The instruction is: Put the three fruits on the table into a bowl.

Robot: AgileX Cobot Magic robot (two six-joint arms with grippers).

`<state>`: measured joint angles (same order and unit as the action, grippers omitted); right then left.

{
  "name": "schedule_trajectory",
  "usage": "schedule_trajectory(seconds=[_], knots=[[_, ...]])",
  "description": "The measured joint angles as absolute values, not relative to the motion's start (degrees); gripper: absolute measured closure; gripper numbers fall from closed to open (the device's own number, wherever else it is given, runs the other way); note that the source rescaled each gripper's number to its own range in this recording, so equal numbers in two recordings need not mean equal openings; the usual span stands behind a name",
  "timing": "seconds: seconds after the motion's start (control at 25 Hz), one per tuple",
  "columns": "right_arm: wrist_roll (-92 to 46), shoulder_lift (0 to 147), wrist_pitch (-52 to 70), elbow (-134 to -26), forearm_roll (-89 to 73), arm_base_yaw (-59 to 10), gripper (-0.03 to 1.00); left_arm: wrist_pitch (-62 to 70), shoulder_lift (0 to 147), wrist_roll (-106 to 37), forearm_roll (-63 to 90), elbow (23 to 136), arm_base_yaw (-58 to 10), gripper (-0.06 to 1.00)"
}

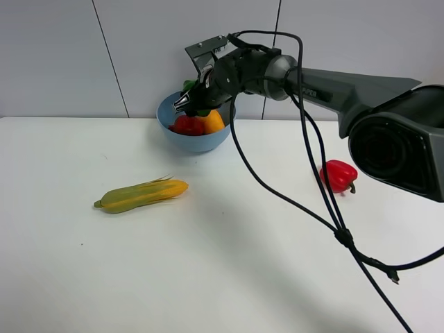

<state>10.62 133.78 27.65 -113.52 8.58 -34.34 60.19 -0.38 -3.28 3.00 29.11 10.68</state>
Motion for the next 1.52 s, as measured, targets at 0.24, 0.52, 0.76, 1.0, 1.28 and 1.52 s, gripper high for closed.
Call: schedule_trajectory(seconds=[0.24,0.52,0.76,1.0,1.28,1.52], knots=[[10.4,134.0,27.5,-113.7,8.9,-33.0,0.02,60.2,-0.4,-3.3,3.0,29.1,10.7,-0.06],[10.1,130.9,37.6,-113.7,7.6,-33.0,-0.02,60.2,-0.4,-3.3,3.0,29.1,10.7,-0.06],[4.9,121.6,58.3,-113.8,2.9,-33.0,-0.03,60.2,-0.4,-3.3,3.0,29.1,10.7,-0.06],[-0.5,113.1,69.3,-113.3,0.0,-33.0,-0.03,60.2,-0.4,-3.3,3.0,29.1,10.7,-0.06],[1.9,99.6,69.3,-103.4,0.0,-31.0,-0.03,60.2,-0.4,-3.3,3.0,29.1,10.7,-0.06],[4.7,84.4,69.4,-88.3,0.0,-22.2,-0.03,60.2,-0.4,-3.3,3.0,29.1,10.7,-0.06]])
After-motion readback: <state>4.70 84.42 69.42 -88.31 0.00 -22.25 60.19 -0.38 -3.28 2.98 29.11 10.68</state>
